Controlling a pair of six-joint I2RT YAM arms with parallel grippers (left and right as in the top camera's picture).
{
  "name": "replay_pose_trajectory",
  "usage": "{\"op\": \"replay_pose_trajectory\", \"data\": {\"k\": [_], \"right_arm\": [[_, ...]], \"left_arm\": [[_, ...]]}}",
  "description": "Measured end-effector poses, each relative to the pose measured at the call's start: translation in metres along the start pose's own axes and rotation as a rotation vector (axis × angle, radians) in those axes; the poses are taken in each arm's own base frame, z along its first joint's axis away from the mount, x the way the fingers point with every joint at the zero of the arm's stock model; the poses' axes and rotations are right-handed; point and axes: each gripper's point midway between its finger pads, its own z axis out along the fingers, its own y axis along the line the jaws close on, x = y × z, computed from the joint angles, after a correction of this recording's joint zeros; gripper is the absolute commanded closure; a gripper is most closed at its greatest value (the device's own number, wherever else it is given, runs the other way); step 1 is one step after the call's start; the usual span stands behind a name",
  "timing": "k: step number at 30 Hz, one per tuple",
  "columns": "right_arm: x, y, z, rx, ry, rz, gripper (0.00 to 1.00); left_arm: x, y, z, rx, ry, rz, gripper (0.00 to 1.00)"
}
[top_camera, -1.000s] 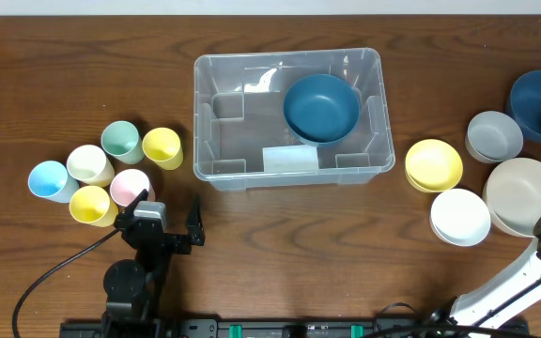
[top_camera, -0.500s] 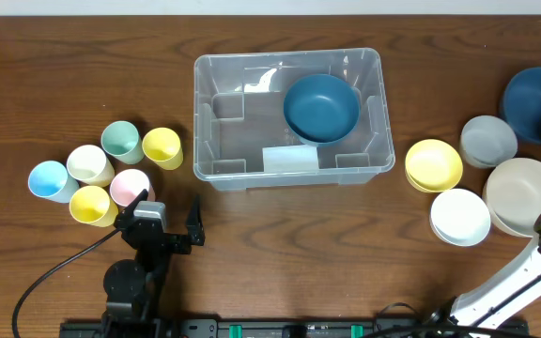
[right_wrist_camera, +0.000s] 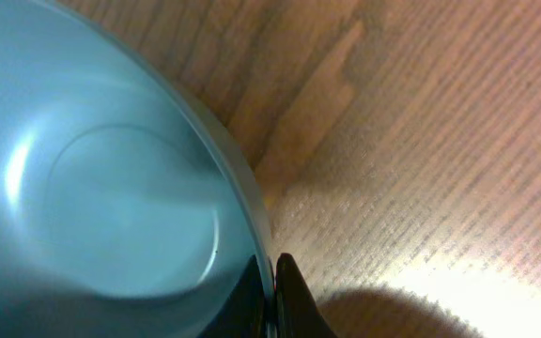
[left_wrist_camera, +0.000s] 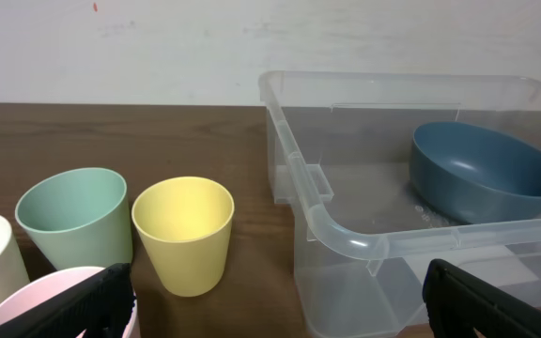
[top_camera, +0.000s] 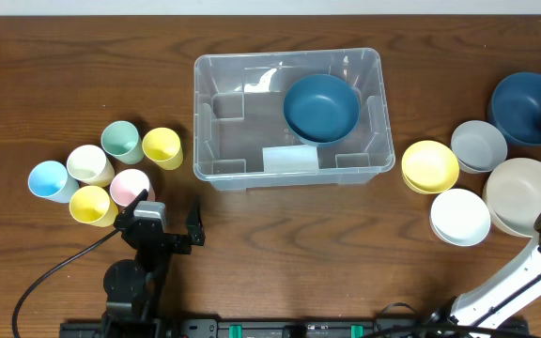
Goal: Pack container
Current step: 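Grasp the second dark teal bowl at the right edge with right gripper, then carry the teal bowl over the container and stack it on the first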
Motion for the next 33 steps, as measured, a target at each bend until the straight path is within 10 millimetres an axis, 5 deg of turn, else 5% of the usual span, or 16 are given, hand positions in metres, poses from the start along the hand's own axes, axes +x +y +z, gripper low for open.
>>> {"op": "replay_pose_trajectory", "data": {"k": [9, 13, 17, 21, 25, 30, 33], "right_arm": [[-0.024, 0.030, -0.052, -0.057, -0.028, -0.019, 0.99], [-0.027, 0.071, -0.101, -0.140, -0.081, -0.075, 0.99], [-0.011, 0.139, -0.163, -0.287, -0.144, -0.189, 0.99], [0.044, 0.216, -0.224, -0.445, -0.160, -0.354, 0.99], [0.126, 0.280, -0.266, -0.557, -0.120, -0.545, 0.99], [0.223, 0.322, -0.272, -0.546, -0.061, -0.745, 0.99], [0.249, 0.329, -0.261, -0.499, -0.048, -0.801, 0.99]], "left_arm": [[0.000, 0.000, 0.000, 0.000, 0.000, 0.000, 0.02], [0.000, 0.000, 0.000, 0.000, 0.000, 0.000, 0.02], [0.000, 0.000, 0.000, 0.000, 0.000, 0.000, 0.02], [0.000, 0.000, 0.000, 0.000, 0.000, 0.000, 0.02], [0.000, 0.000, 0.000, 0.000, 0.000, 0.000, 0.02], [0.000, 0.000, 0.000, 0.000, 0.000, 0.000, 0.02], [0.000, 0.000, 0.000, 0.000, 0.000, 0.000, 0.02]]}}
